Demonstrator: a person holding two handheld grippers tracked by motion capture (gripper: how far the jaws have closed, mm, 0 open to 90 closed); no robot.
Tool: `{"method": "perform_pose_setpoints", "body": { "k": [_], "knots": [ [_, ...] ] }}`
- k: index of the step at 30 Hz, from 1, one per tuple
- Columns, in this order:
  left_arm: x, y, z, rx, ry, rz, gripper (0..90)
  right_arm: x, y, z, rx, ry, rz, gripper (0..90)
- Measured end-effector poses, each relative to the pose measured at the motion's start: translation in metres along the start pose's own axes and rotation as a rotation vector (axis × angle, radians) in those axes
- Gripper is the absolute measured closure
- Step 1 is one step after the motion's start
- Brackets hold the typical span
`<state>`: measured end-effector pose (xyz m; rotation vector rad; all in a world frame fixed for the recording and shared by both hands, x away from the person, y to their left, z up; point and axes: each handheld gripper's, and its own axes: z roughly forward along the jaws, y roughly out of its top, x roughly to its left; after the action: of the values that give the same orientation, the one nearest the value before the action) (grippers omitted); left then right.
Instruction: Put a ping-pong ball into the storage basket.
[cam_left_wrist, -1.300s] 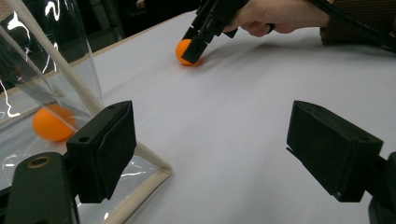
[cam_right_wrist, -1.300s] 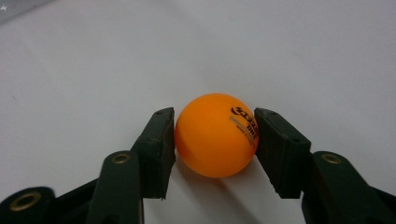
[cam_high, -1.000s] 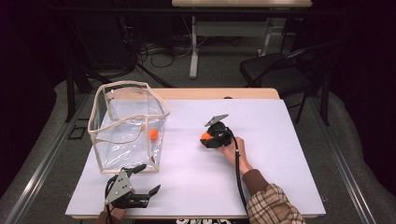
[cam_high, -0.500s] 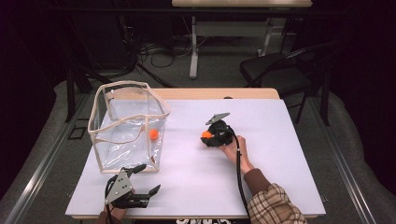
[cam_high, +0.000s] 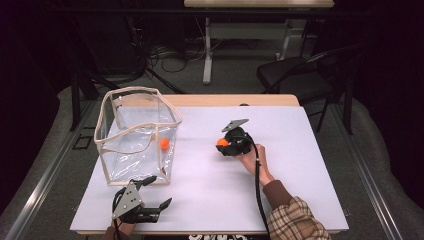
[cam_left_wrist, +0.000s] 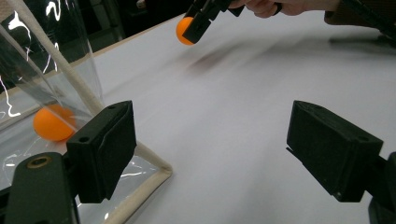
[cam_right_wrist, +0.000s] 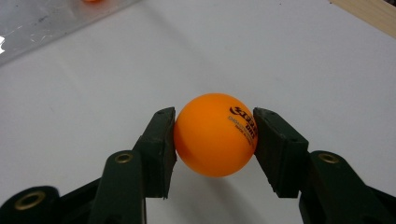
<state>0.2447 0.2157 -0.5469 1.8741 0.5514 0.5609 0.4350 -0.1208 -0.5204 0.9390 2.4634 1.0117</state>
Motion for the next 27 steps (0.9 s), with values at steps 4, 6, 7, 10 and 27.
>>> {"method": "perform_pose_setpoints", "body": {
  "k": [4,6,7,10,27],
  "knots": [
    [0.000,0.000,0.000,-0.001,0.000,-0.001,15.8,0.001,0.002,-0.004,-0.004,-0.003,-0.008,50.2],
    [0.000,0.000,0.000,0.000,0.001,0.000,15.8,0.001,0.002,-0.005,-0.009,-0.004,-0.008,50.2],
    [0.000,0.000,0.000,-0.001,0.000,0.000,15.8,0.002,0.003,-0.006,-0.008,-0.006,-0.008,50.2],
    [0.000,0.000,0.000,0.000,0.000,0.000,15.8,0.002,0.004,-0.007,-0.006,-0.006,-0.010,50.2],
    [0.000,0.000,0.000,-0.001,-0.001,0.000,15.8,0.004,0.012,-0.020,-0.020,-0.010,-0.028,50.3]
  ]
}}
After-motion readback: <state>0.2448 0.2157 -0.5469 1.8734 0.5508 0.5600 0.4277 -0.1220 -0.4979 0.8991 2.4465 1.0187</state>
